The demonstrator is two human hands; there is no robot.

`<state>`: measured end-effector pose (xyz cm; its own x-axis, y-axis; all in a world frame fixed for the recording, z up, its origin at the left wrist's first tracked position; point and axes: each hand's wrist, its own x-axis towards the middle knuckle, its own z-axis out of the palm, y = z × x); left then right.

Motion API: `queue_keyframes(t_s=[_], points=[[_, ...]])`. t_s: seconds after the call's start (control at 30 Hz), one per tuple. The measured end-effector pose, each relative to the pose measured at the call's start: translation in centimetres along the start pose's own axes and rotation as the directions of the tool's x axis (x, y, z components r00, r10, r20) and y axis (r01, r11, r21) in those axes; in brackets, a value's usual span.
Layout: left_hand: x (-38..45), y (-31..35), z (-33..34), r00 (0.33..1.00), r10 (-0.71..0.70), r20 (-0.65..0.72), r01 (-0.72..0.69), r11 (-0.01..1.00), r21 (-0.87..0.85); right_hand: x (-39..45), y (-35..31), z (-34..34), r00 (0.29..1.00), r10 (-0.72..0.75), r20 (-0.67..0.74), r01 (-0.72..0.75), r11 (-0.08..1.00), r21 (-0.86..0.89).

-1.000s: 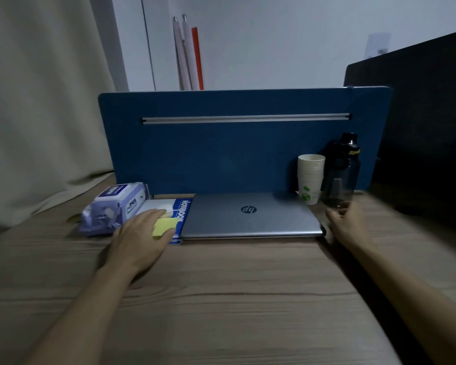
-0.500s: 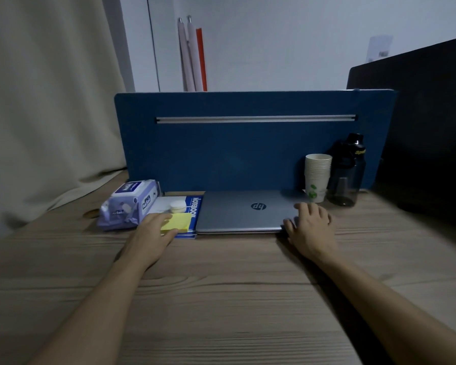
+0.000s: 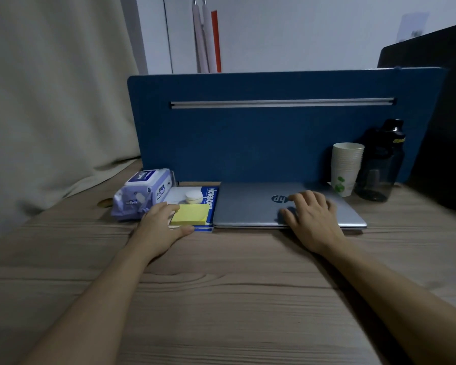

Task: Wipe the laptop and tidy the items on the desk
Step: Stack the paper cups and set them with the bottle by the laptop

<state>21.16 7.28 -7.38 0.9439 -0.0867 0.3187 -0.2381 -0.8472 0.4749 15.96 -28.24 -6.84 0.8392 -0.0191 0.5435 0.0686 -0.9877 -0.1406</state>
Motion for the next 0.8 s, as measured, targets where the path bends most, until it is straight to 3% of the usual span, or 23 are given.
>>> queue_keyframes(t_s=[0.27,0.63,0.8], points=[[0.1,0.6,-0.2,0.999,0.001,-0.036,-0.001,1.0,0.014,-0.2,-0.1,-0.3,0.999,0.004,0.039,-0.005,1.0,0.009],[-0.4,1.0,-0.3,0.999,-0.027,0.02,0.023,0.988,0.15,-0.3,-0.1,-0.3,0.998,0.009,0.059,-0.01,1.0,0.003],[0.8,2.4,0.4,0.998,0.051,-0.045,-0.045,0.99,0.133,-0.3,-0.3,-0.3,0.998,-0.002,0.061,0.002,1.0,-0.008]])
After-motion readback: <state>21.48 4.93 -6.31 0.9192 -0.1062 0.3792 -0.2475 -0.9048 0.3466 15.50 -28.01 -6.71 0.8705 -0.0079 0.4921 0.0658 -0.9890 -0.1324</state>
